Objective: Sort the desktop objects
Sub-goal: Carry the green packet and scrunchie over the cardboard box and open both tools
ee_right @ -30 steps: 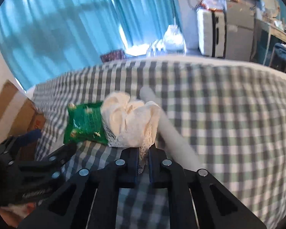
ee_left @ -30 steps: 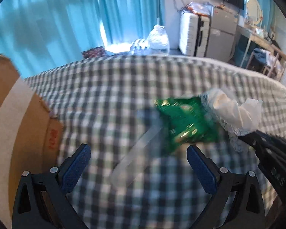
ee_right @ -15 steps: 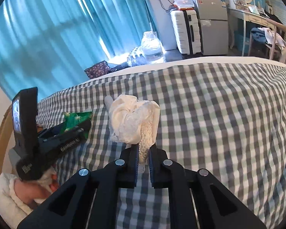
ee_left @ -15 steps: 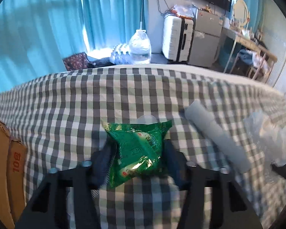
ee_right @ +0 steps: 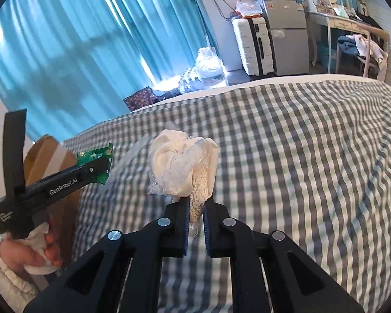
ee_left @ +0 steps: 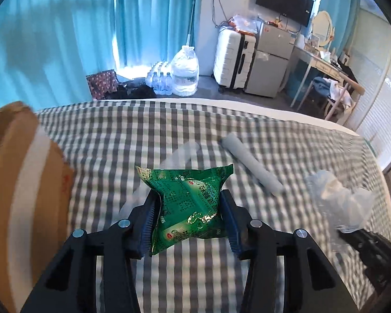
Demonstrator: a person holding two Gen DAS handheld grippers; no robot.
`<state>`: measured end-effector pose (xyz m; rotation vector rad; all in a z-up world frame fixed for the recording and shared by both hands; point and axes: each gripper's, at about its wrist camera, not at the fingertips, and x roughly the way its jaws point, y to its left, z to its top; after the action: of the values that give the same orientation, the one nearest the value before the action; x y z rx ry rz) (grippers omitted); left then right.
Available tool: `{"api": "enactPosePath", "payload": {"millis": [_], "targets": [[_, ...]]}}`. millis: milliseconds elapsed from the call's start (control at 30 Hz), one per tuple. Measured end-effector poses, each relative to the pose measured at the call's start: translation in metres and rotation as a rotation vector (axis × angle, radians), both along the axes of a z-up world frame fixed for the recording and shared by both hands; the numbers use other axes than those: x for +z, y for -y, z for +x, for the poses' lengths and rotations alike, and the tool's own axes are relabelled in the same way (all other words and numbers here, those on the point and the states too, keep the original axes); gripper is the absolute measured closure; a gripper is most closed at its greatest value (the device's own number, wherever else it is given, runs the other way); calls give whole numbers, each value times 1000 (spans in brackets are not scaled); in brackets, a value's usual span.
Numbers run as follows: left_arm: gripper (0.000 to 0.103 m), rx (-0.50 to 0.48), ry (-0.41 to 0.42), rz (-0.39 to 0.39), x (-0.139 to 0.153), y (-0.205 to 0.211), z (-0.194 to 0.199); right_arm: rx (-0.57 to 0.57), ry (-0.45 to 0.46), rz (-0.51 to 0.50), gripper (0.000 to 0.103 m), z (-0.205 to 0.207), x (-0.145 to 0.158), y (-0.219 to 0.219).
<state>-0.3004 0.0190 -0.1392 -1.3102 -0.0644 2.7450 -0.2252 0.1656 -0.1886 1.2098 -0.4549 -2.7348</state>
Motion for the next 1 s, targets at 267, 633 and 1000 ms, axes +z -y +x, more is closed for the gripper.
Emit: {"api": "enactPosePath", "payload": {"millis": [267, 633, 1000], "targets": [[55, -17, -46, 48, 60, 18, 55, 47, -57, 3, 94, 63, 46, 33], [55, 34, -94, 73, 137, 68, 107, 134, -185, 69, 94, 123, 114, 100], [55, 154, -166, 40, 176, 154, 130, 269, -259, 73, 94, 122, 150, 180]]}}
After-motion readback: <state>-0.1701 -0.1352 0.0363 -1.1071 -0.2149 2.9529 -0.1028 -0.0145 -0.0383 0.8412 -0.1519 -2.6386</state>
